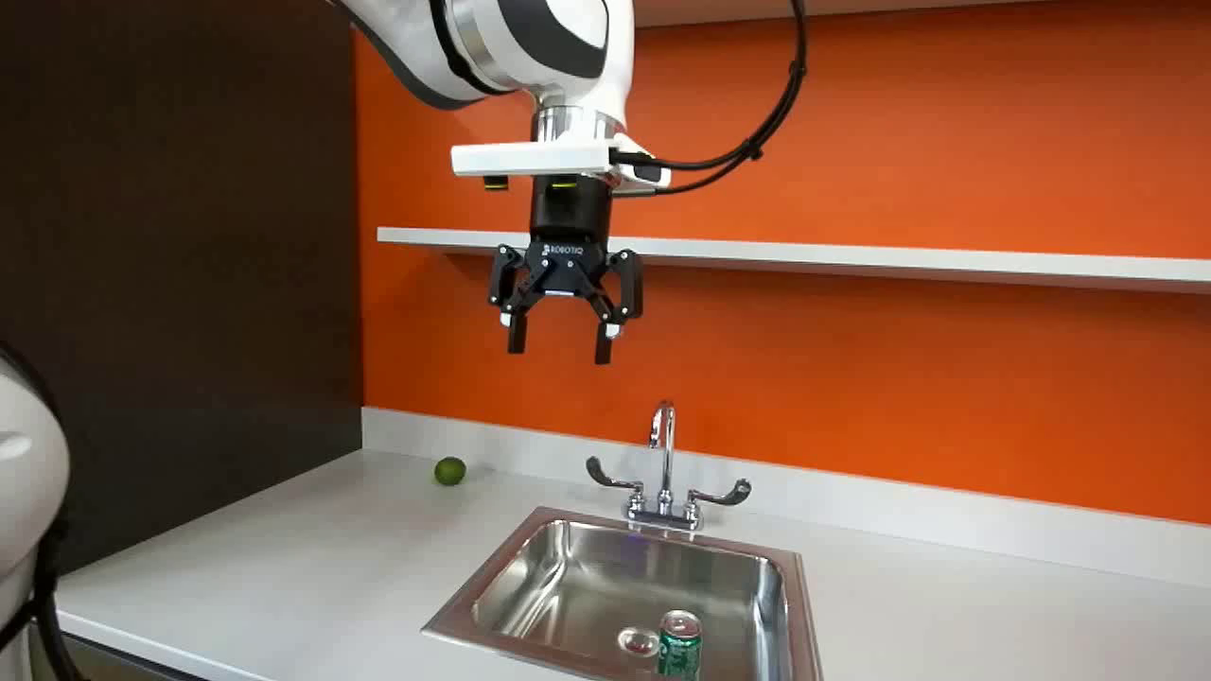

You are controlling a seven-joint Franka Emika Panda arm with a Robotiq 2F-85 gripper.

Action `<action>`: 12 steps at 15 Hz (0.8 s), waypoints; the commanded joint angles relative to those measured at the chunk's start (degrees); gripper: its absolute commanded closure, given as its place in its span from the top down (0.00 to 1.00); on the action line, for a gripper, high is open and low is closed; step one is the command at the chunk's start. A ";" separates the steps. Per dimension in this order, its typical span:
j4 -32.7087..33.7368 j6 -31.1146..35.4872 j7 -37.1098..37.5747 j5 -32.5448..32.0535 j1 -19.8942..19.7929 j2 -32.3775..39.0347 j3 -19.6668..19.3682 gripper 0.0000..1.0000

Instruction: Pick up the canned drink from the sink and put it on the left side of the kitchen unit base top

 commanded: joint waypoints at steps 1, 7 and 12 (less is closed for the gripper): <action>0.09 -0.07 -0.19 0.22 -0.54 0.09 0.44 1.00; 0.60 2.02 0.16 0.95 -0.67 2.07 -0.28 1.00; 1.40 12.41 0.16 0.79 -2.03 9.89 -2.74 1.00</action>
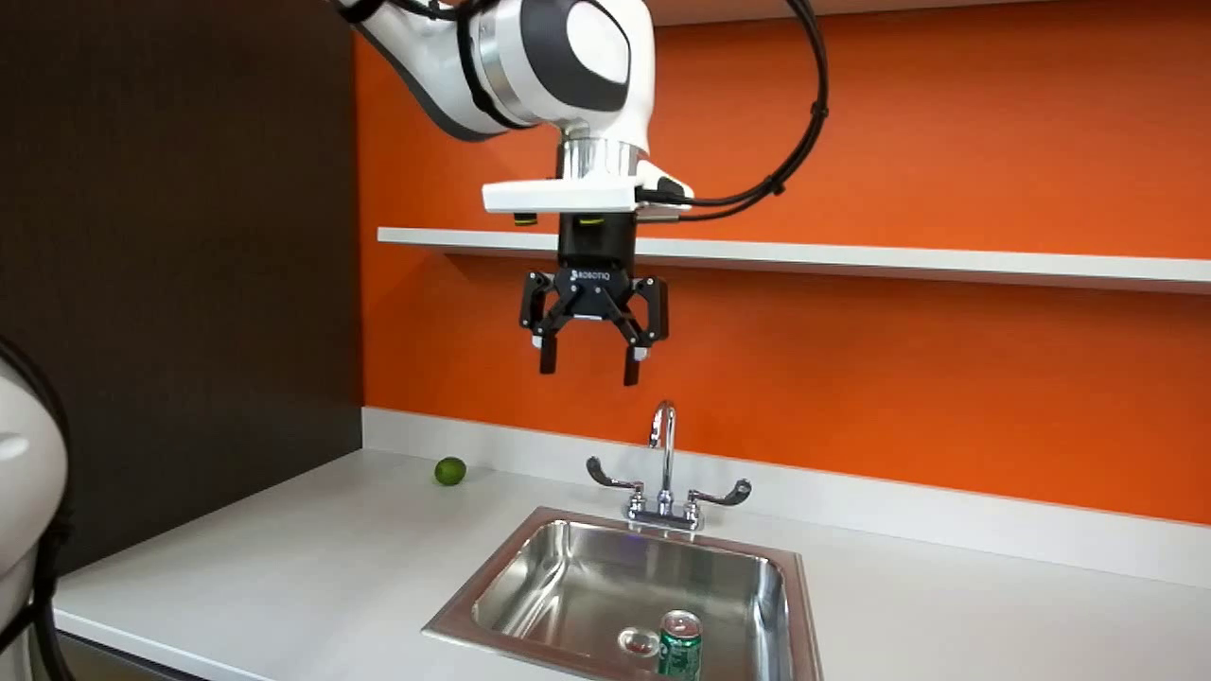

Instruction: Pick up the canned drink from the sink and put it on the left side of the kitchen unit base top

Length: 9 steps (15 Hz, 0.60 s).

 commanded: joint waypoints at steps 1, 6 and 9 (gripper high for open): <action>1.67 7.28 -0.27 0.92 -1.95 7.67 -1.53 1.00; 4.22 16.56 -1.17 4.13 -3.60 19.47 -3.03 1.00; 6.43 21.20 -1.51 6.98 -4.74 26.53 -2.47 1.00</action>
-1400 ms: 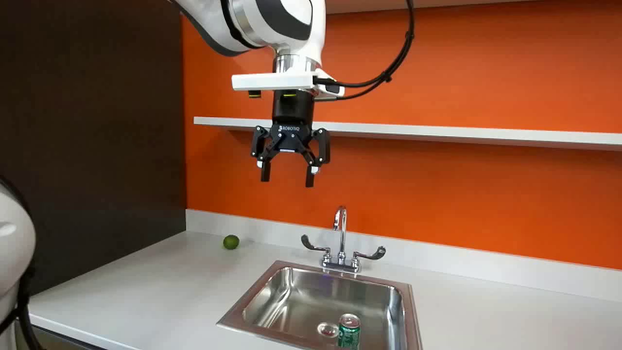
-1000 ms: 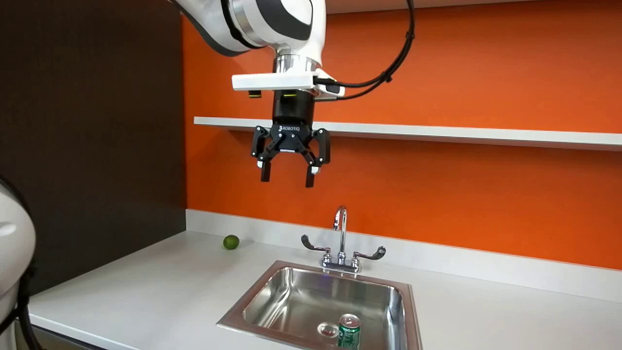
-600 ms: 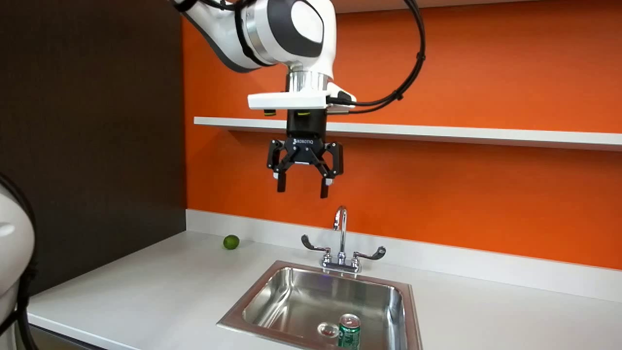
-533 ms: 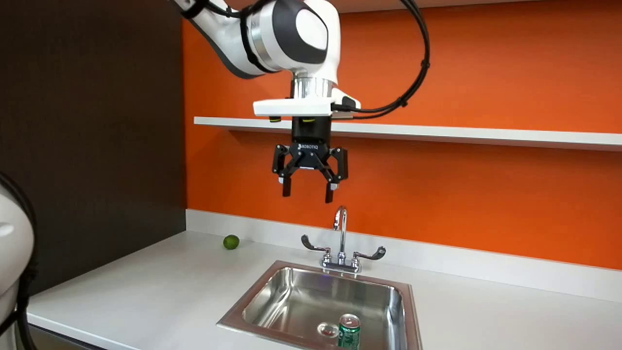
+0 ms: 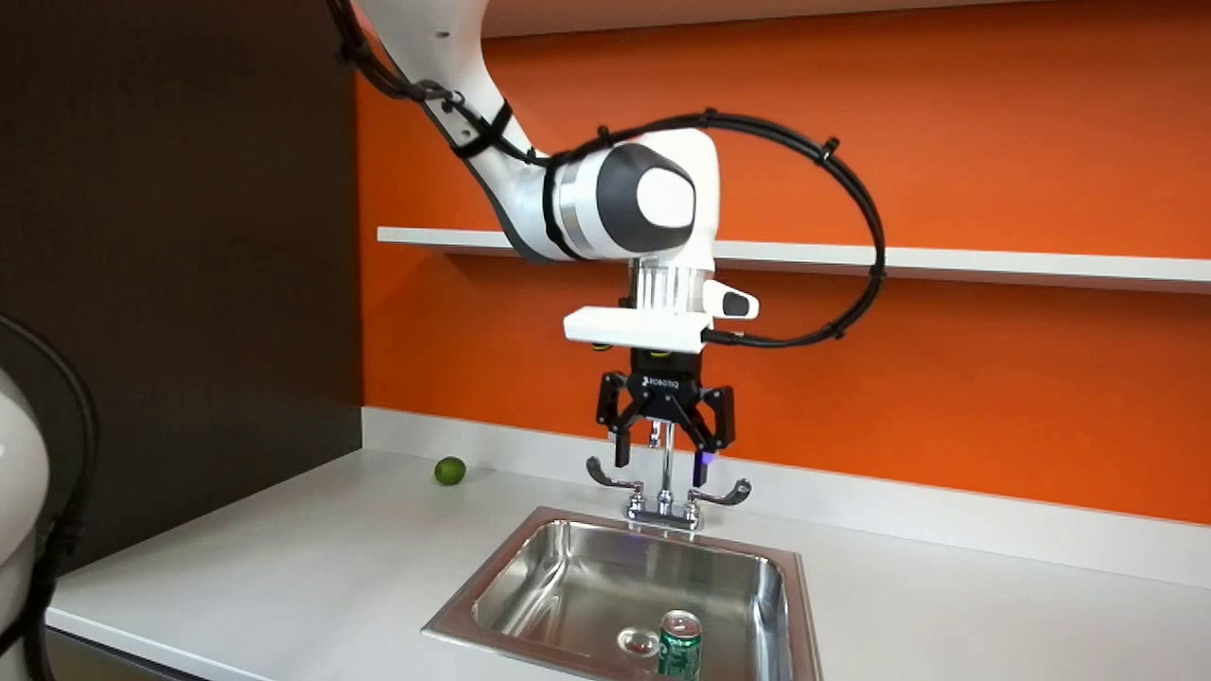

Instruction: Pick up the canned drink from the sink and put it on the left side of the kitchen unit base top

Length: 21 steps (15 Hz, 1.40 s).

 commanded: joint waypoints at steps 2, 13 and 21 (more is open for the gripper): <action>5.48 6.63 -1.16 4.53 -2.52 11.41 1.70 1.00; 14.09 15.40 0.32 6.02 -6.26 29.17 7.16 1.00; 19.10 18.00 1.30 5.32 -7.15 37.24 9.52 1.00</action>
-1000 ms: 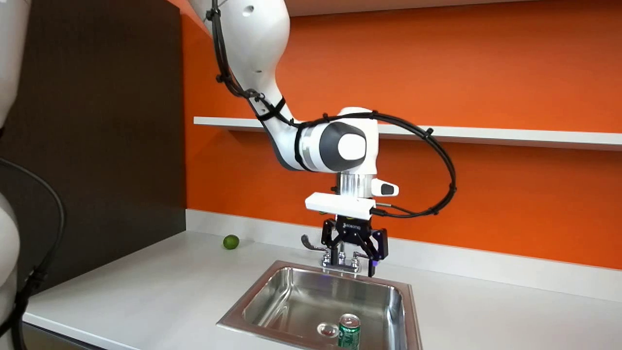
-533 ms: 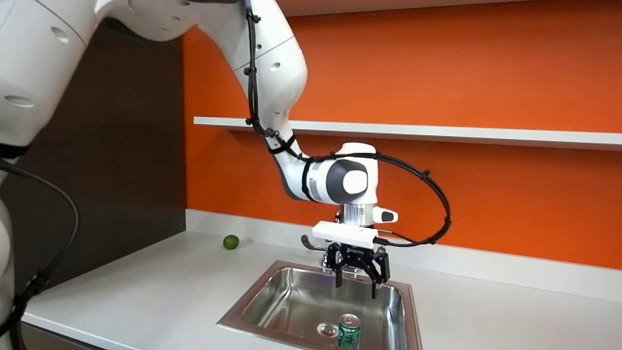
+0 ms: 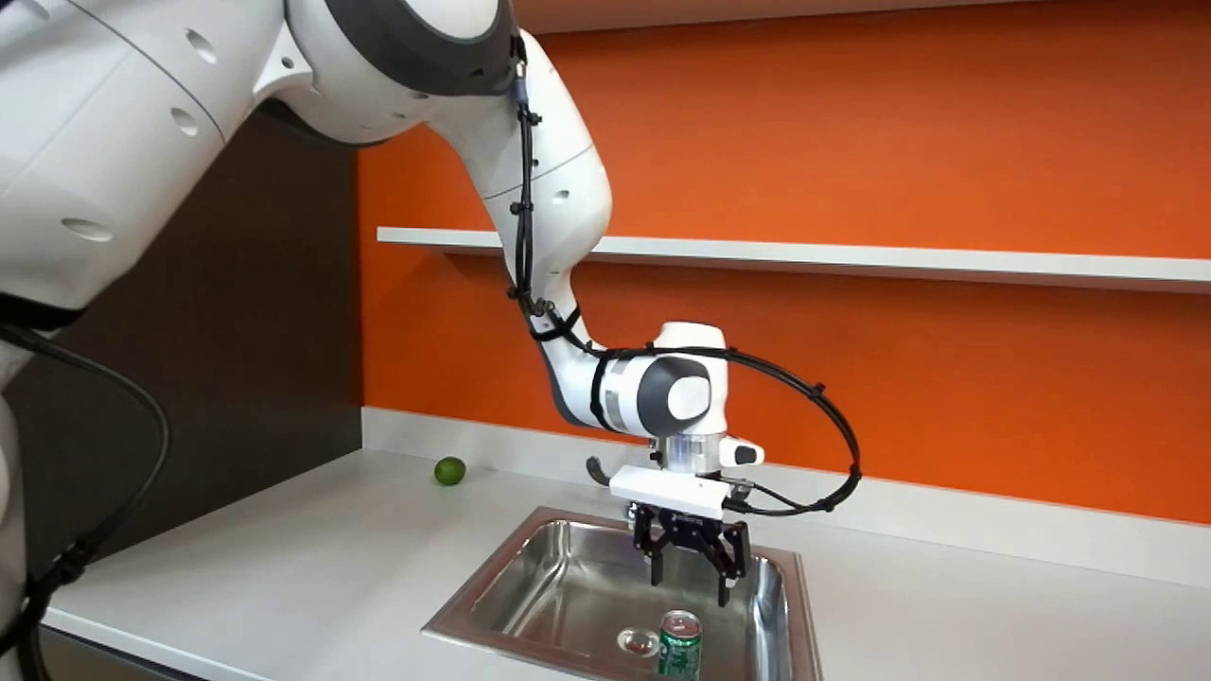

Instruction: Pick up the canned drink from the sink and put it on the left side of the kitchen unit base top

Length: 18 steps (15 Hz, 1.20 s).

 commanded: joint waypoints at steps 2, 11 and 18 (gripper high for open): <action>3.82 0.61 0.60 0.02 -1.95 4.60 2.21 1.00; 6.72 1.36 1.28 -0.65 -1.74 9.77 2.51 1.00; 8.19 1.49 1.74 -0.71 -1.64 12.04 2.41 1.00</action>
